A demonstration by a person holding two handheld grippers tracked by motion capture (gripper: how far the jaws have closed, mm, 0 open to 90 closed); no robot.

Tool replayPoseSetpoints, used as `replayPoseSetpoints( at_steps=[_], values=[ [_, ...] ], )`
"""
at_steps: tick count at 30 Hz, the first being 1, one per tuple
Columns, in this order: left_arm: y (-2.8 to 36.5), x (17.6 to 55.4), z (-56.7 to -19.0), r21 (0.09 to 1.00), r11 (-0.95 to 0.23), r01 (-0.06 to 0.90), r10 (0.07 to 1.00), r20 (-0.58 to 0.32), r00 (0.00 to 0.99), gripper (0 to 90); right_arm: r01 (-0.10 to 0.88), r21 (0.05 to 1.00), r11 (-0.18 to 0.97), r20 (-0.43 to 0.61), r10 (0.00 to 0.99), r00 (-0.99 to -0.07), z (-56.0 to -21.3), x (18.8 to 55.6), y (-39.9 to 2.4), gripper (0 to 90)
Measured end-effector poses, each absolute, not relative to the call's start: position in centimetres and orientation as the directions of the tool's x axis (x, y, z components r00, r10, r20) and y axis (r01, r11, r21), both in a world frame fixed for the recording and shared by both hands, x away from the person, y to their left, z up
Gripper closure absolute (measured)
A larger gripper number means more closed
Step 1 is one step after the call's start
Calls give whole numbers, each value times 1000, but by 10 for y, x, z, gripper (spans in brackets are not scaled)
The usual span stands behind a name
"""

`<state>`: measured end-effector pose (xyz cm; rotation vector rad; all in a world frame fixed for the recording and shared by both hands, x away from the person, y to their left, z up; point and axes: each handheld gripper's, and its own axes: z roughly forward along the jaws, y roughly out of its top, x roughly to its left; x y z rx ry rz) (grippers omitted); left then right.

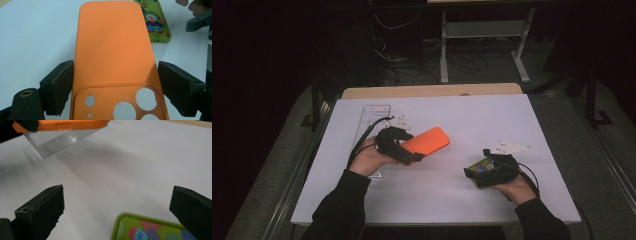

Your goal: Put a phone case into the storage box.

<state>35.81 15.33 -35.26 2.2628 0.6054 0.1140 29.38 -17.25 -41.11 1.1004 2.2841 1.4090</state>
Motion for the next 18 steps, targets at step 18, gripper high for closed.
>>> replayPoseSetpoints(
  at_steps=[18],
  values=[
    [158,361,-352,697,-582,419,494,-107,863,157,414,870,270,129,684,-718,-412,338,-114,0]
  ],
)
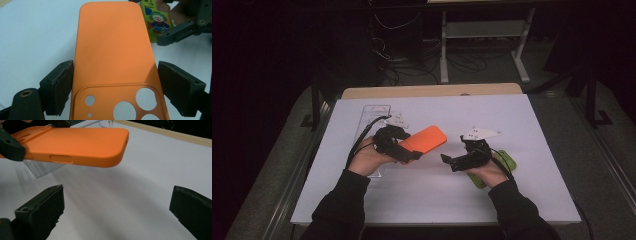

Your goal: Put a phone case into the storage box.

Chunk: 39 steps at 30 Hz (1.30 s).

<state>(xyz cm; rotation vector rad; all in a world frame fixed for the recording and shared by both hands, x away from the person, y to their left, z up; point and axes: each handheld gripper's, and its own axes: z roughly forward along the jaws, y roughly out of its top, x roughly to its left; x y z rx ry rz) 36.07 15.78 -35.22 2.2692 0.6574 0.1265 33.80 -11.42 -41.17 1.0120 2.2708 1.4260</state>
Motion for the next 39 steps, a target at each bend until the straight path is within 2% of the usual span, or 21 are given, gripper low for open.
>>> replayPoseSetpoints(
  at_steps=[5,6,9,13,25,33,36,39],
  values=[
    [161,363,-353,686,-596,418,492,-99,865,156,412,866,282,119,685,-719,-417,344,-106,0],
    [159,362,-354,698,-570,433,506,-116,855,156,406,868,287,110,686,-719,-418,344,-106,0],
    [161,363,-353,684,-599,416,492,-95,865,156,381,868,319,59,696,-716,-418,341,-105,0],
    [161,362,-354,687,-588,426,496,-110,861,156,357,874,330,27,701,-713,-415,337,-103,0],
    [162,361,-354,706,-560,435,500,-131,856,156,217,849,481,-213,688,-694,-413,326,-96,0],
    [162,362,-354,691,-586,424,488,-118,865,156,81,792,606,-409,624,-666,-412,318,-91,0],
    [161,360,-355,689,-580,435,494,-127,860,156,81,784,615,-424,627,-653,-412,315,-89,0],
    [161,361,-356,690,-582,431,493,-123,861,157,37,751,660,-491,595,-637,-410,314,-89,0]
  ],
)
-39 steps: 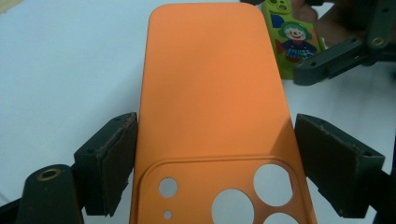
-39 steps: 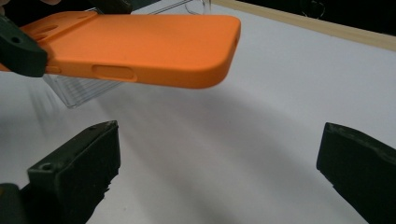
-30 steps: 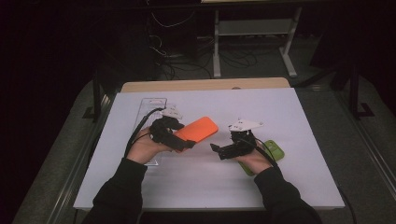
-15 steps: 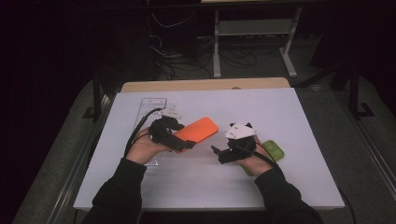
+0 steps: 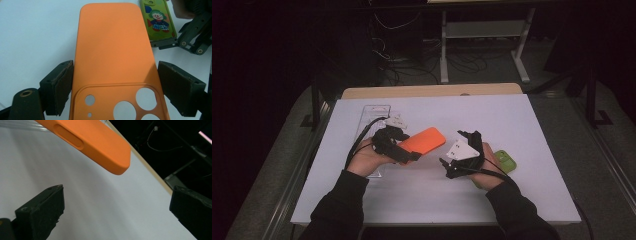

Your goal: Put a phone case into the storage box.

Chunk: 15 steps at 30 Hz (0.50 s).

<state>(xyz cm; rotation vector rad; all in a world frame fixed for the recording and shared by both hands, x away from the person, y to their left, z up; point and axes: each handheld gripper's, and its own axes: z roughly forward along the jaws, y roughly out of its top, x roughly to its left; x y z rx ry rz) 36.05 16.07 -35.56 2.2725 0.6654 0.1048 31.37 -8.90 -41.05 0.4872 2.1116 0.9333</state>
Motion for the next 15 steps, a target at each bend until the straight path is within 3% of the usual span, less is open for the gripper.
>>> replayPoseSetpoints(
  at_steps=[8,15],
  values=[
    [160,363,-356,672,-623,400,465,-92,880,156,-38,697,716,-597,550,-584,-408,308,-87,0],
    [153,360,-359,681,-593,430,488,-120,864,157,-83,643,761,-673,510,-536,-409,303,-84,0]
  ],
)
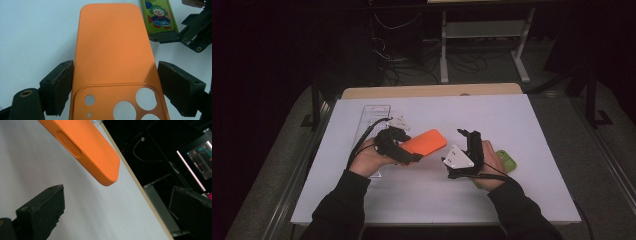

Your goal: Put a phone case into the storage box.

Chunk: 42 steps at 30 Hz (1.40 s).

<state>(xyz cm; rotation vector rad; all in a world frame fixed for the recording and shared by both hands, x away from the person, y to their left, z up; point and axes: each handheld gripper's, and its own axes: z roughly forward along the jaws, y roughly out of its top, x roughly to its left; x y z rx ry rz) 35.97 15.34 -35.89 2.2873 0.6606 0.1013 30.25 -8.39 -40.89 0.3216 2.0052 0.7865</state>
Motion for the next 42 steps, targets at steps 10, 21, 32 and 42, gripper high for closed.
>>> replayPoseSetpoints(
  at_steps=[10,21,32,42],
  values=[
    [152,359,-359,654,-632,415,473,-98,876,157,-213,468,858,-835,351,-424,-408,297,-80,0],
    [151,355,-358,665,-619,418,480,-101,871,157,-254,369,894,-896,270,-353,-411,290,-72,0],
    [151,355,-357,663,-623,415,477,-99,874,157,-327,207,922,-962,130,-242,-415,284,-65,39],
    [147,352,-355,674,-621,400,456,-105,884,157,-337,178,925,-971,109,-212,-421,280,-60,87]
  ],
)
